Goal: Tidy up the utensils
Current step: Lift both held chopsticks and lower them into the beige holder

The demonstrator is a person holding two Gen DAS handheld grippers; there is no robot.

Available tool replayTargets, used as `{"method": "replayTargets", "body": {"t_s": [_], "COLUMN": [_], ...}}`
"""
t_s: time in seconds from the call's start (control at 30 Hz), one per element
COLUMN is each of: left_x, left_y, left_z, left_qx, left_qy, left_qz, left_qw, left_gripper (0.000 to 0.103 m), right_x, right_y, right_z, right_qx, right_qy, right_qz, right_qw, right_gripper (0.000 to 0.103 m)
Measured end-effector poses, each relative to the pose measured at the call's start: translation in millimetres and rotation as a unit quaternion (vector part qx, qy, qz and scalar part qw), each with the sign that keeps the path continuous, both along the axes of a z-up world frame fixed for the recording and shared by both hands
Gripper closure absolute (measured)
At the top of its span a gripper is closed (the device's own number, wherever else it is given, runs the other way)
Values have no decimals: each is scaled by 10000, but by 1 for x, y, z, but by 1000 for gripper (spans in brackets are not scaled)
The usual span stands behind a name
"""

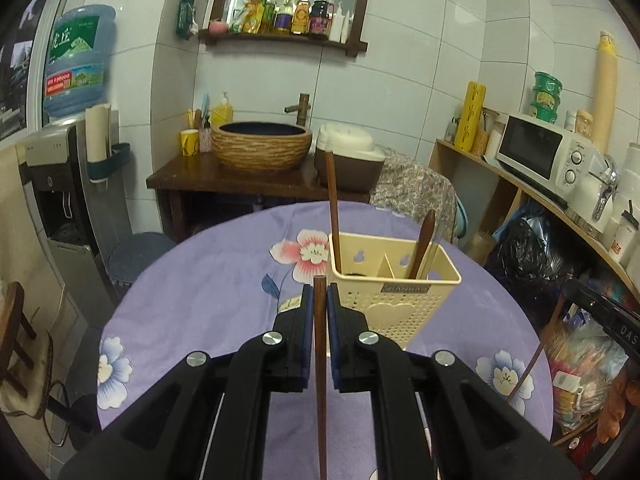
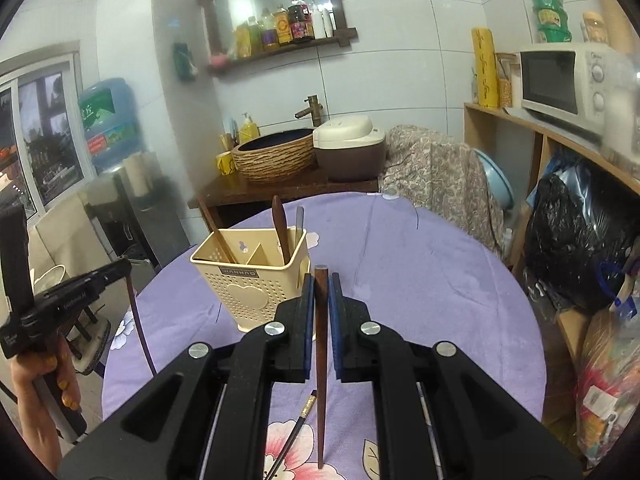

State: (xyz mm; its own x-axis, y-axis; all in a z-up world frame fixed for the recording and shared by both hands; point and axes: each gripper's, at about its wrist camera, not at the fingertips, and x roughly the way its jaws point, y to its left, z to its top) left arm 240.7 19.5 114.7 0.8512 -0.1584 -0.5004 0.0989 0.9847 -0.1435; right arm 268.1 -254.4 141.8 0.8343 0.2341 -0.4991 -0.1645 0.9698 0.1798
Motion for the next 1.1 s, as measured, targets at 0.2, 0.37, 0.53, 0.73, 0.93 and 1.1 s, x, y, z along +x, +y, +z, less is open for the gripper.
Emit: {"method": "replayTargets", "body": {"t_s": [0.2,0.37,0.53,0.73,0.93,1.1], "left_x": [1,0,9,28,51,69], "left_y": [3,11,20,26,15,-7], "left_z": [0,14,60,139,181,169], "left_qx": [-22,-74,-86,-254,-376,-275], "left_qy": [25,-80,-407,-875,-1134,-1172], "left_qz": [41,63,87,50,76,98], "left_qw": [10000,9999,9991,9958,9928,9927], "left_gripper": [95,95,95,95,95,95], "right_x": [0,-3,9,38,60,79], "right_y": [-4,-5,0,16,34,60], "right_z": [3,14,51,133,188,178], "right_qx": [-58,-90,-168,-194,-51,-232], "right_qy": [-12,-134,-436,-976,-1327,-1303], "right_qz": [-19,-22,-17,-17,32,89], "right_qw": [10000,9999,9989,9950,9911,9912], "right_gripper": [95,95,95,95,95,95]}}
